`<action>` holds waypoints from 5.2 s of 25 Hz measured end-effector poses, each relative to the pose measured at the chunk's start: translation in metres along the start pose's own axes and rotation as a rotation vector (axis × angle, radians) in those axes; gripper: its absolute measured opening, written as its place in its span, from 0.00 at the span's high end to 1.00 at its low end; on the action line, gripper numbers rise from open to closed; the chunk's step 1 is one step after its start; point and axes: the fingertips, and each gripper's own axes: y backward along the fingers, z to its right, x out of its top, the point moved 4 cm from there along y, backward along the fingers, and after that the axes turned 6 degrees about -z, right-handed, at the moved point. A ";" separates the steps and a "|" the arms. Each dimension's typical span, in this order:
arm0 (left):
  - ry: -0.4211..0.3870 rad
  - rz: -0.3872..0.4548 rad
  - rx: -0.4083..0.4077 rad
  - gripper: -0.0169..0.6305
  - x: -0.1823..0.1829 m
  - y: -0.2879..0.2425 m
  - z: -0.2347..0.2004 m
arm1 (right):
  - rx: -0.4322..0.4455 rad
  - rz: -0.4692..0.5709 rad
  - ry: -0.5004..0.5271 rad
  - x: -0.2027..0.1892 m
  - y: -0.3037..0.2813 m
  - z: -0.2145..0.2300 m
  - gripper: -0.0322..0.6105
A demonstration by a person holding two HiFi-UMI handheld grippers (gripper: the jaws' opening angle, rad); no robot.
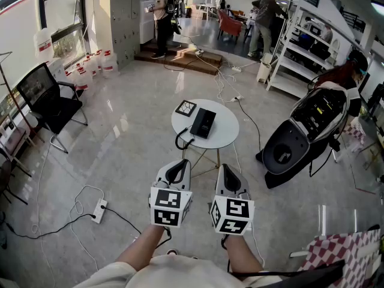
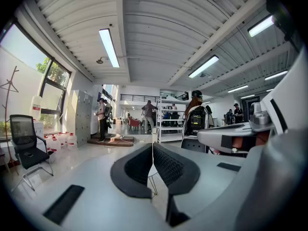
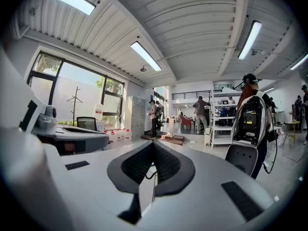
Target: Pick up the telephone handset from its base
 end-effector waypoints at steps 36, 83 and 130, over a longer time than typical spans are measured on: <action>0.039 -0.029 -0.034 0.94 -0.014 -0.046 -0.040 | -0.080 -0.055 -0.066 -0.010 -0.045 0.014 0.91; 0.028 -0.032 0.089 0.94 0.051 -0.266 -0.080 | 0.005 -0.056 -0.048 0.035 -0.260 0.142 0.91; 0.067 -0.023 0.042 0.94 0.061 -0.380 -0.151 | -0.044 -0.069 -0.026 0.053 -0.383 0.158 0.91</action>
